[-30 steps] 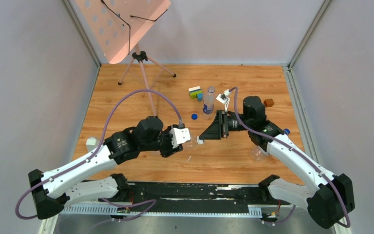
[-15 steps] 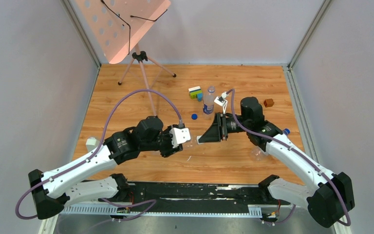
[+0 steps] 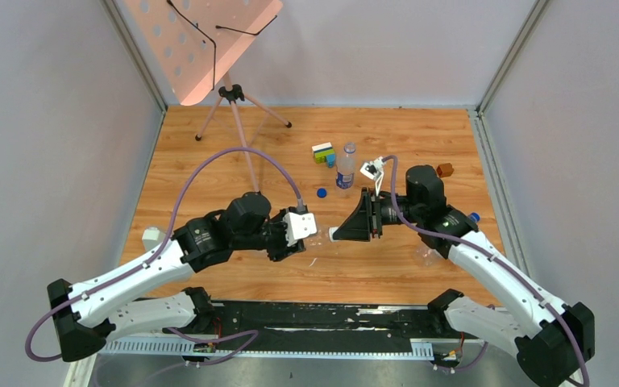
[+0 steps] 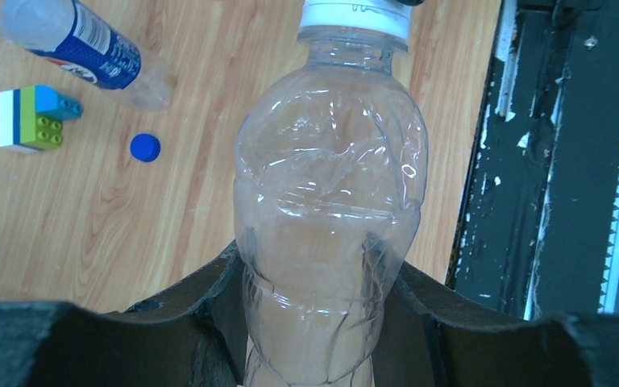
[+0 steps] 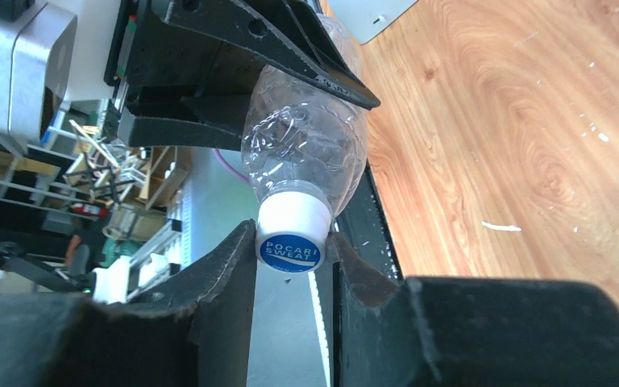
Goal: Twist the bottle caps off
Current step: Unscrew the bottle cap from the plastic bottle.
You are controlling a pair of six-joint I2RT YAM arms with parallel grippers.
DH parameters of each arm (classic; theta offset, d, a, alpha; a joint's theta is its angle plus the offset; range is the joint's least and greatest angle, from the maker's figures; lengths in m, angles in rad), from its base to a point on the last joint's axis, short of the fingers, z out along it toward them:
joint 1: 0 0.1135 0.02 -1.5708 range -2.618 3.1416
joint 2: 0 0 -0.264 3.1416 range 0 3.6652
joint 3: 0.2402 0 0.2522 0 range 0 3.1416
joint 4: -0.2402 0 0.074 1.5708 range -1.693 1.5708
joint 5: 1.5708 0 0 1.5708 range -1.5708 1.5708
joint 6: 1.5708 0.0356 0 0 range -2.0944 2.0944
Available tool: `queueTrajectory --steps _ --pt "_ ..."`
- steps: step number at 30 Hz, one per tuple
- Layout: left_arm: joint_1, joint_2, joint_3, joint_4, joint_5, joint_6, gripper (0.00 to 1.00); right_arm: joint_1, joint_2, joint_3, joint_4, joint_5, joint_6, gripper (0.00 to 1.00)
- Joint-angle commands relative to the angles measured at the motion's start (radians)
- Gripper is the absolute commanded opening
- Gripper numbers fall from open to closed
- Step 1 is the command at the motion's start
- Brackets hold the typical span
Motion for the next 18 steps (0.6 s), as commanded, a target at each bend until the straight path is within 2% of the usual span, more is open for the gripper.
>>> queueTrajectory --steps 1,10,18 --pt "0.018 0.020 0.043 0.004 0.103 -0.074 0.00 0.018 -0.080 -0.016 0.067 -0.014 -0.211 0.00" --pt "0.038 0.026 0.086 -0.050 0.265 -0.071 0.00 0.078 -0.135 -0.068 0.098 0.079 -0.359 0.00" --pt "0.038 0.034 0.102 -0.094 0.327 -0.073 0.00 0.126 -0.150 -0.099 0.152 0.117 -0.484 0.00"
